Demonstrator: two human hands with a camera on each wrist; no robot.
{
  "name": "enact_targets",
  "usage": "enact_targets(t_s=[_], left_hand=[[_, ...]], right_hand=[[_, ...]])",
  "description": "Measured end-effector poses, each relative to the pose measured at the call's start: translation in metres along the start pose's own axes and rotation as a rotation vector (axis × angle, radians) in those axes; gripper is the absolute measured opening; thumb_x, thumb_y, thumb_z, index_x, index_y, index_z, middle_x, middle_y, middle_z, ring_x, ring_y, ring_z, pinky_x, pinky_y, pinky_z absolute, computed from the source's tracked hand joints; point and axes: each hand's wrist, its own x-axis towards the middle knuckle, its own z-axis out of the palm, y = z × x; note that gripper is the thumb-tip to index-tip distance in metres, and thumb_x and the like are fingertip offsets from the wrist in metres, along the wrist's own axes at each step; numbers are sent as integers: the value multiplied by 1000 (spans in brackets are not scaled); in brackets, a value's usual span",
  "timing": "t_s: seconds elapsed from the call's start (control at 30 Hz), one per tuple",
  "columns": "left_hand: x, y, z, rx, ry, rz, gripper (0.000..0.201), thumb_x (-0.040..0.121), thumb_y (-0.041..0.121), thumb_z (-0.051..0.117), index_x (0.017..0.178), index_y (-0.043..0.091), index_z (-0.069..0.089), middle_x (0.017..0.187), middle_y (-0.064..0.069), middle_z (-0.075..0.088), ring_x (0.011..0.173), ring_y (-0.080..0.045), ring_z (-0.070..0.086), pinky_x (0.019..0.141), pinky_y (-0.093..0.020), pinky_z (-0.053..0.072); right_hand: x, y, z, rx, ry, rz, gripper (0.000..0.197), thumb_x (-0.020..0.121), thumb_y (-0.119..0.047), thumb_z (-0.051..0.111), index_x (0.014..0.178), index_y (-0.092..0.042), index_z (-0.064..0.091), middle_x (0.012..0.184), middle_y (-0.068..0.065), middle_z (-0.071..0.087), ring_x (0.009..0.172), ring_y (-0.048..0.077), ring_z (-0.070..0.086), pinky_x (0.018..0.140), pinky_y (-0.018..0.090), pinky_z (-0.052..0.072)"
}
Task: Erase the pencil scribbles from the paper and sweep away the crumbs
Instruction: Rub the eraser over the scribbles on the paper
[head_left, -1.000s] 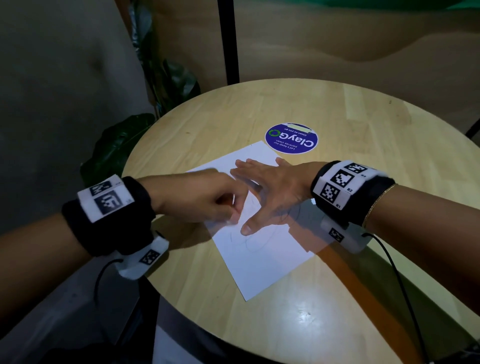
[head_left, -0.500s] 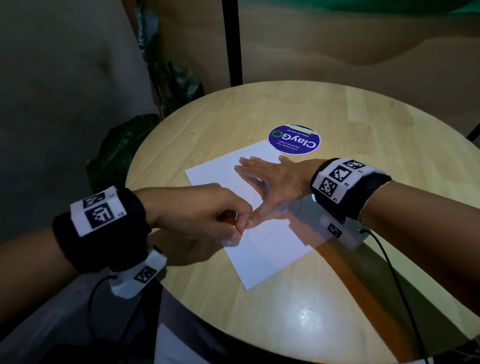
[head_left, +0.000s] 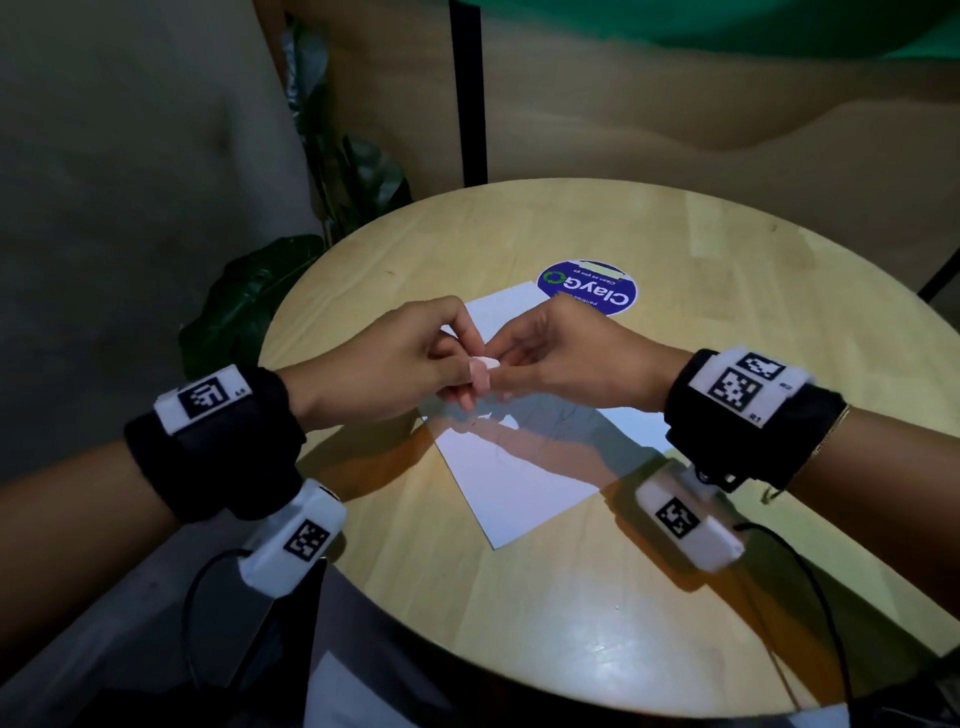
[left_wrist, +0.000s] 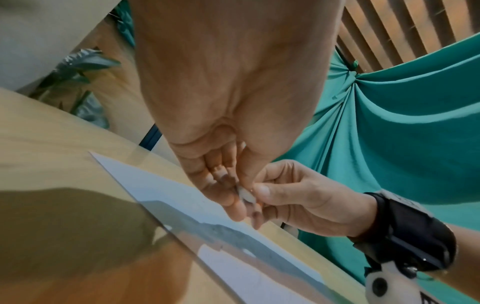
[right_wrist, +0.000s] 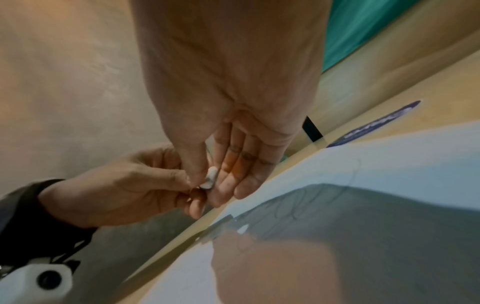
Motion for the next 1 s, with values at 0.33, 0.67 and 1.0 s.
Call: enact_targets(t_s=[0.33, 0.67, 1.0], left_hand=[[-4, -29, -5, 754, -413, -10, 98, 90, 73, 68, 170, 41, 21, 182, 8, 11, 167, -7, 8, 117, -15, 19], [-4, -26, -5, 690, -411, -36, 67, 89, 64, 77, 144, 53, 41, 172, -1, 36, 154, -17, 37, 105, -26, 40], [-5, -15, -3, 706, -398, -108, 66, 86, 64, 80, 135, 31, 52, 111, 5, 50, 87, 1, 52, 72, -12, 36]], right_hand=[[-13, 1, 23, -306, -148, -67, 7, 94, -28, 79, 97, -25, 84, 84, -9, 78, 80, 7, 71, 74, 24, 57], [-4, -3, 34, -490, -188, -163, 13, 96, -27, 71, 92, -24, 83, 76, -9, 74, 72, 7, 65, 65, 16, 45], [-8, -12, 40, -511, -187, -177, 21, 96, -19, 70, 77, -30, 72, 56, -22, 54, 63, -2, 58, 60, 11, 38]])
